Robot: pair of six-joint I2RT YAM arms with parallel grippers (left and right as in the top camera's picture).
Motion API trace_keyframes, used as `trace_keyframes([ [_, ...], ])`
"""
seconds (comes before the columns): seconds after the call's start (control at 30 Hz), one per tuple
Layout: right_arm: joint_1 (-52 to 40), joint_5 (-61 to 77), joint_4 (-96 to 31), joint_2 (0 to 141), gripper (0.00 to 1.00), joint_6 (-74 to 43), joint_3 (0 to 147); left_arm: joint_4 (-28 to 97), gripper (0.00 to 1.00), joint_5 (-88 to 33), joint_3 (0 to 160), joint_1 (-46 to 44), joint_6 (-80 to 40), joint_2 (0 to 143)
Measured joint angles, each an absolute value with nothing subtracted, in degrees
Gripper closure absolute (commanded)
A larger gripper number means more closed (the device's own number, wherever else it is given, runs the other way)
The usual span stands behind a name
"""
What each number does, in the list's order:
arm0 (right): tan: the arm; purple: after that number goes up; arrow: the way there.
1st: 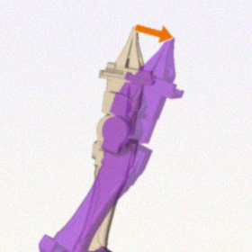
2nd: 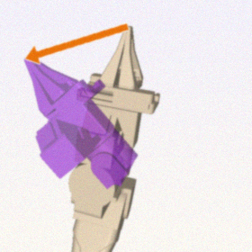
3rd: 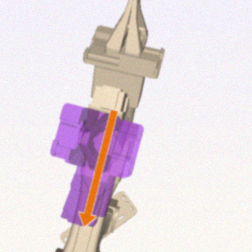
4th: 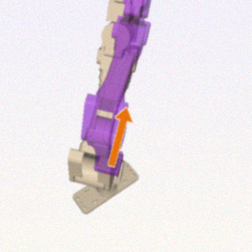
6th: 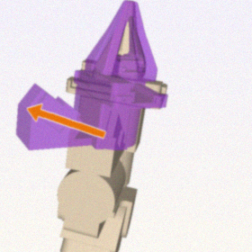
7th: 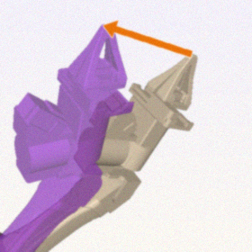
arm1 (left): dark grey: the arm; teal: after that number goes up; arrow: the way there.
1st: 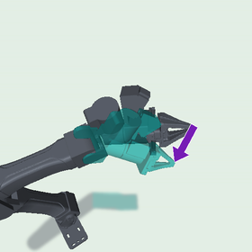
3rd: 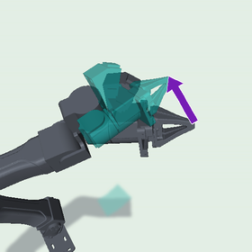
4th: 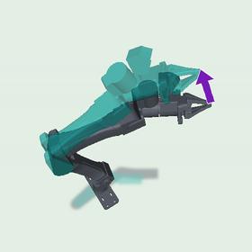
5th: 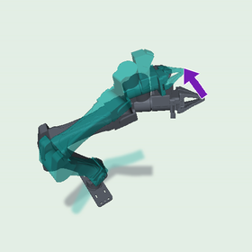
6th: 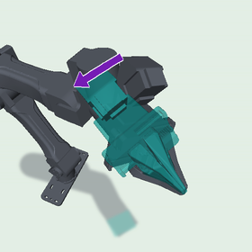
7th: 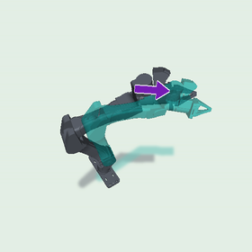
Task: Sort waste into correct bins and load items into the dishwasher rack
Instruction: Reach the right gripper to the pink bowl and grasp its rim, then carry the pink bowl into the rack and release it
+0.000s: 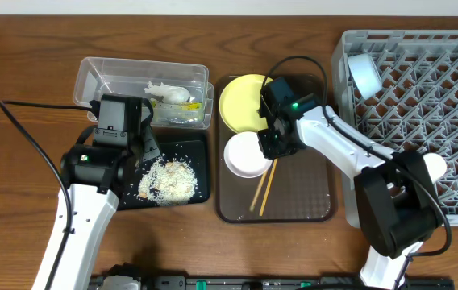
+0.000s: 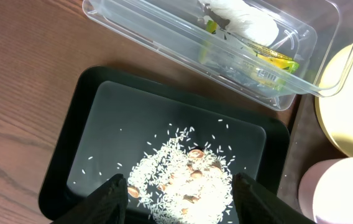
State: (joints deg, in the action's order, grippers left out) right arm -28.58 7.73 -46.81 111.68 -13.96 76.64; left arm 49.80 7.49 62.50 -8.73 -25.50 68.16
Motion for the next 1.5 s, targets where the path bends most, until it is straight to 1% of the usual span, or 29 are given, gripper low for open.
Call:
trace_keyframes([
  [0.07, -28.58, 7.68, -46.81, 111.77, 0.99, -14.28, 76.64, 49.87, 0.43, 7.49, 62.50, -8.73, -25.50, 68.16],
  [0.3, -28.12, 7.46, -47.31, 111.46, 0.99, -13.85, 76.95, 49.91, 0.43, 7.49, 62.50, -8.73, -25.50, 68.16],
  [0.4, -26.00, 6.52, -48.14, 109.34, 0.99, -12.10, 78.35, 49.93, 0.43, 7.49, 62.50, -8.73, -25.52, 68.16],
  [0.6, -16.95, -3.05, -43.31, 97.14, 0.99, -9.61, 82.87, 49.91, 0.43, 7.49, 62.50, -8.73, -25.50, 68.16],
  [0.7, -12.05, -10.37, -40.16, 91.74, 0.99, -6.33, 84.14, 49.91, 0.43, 7.49, 62.50, -8.73, -25.52, 68.16],
  [0.73, -10.11, -14.74, -38.89, 90.17, 0.99, -4.19, 84.51, 49.93, 0.43, 7.49, 62.50, -8.73, -25.50, 68.16],
  [0.8, -7.73, -18.98, -37.78, 89.78, 0.99, -1.61, 84.58, 49.91, 0.43, 7.49, 62.50, -8.73, -25.50, 68.16],
  [1.0, -2.20, -36.14, -31.27, 93.10, 0.99, 6.44, 84.51, 49.89, 0.43, 7.51, 62.50, -8.73, -25.52, 68.16],
  [1.1, -0.03, -45.56, -26.24, 95.57, 0.99, 8.19, 84.44, 49.89, 0.43, 7.51, 62.50, -8.73, -25.52, 68.16],
  [1.2, 1.61, -51.79, -21.43, 98.30, 0.99, 9.13, 84.42, 49.89, 0.43, 7.51, 62.50, -8.73, -25.52, 68.16],
  [1.5, 5.56, -58.13, -8.51, 107.92, 0.99, 14.06, 84.25, 49.89, 0.43, 7.51, 62.50, -8.73, -25.50, 68.16],
])
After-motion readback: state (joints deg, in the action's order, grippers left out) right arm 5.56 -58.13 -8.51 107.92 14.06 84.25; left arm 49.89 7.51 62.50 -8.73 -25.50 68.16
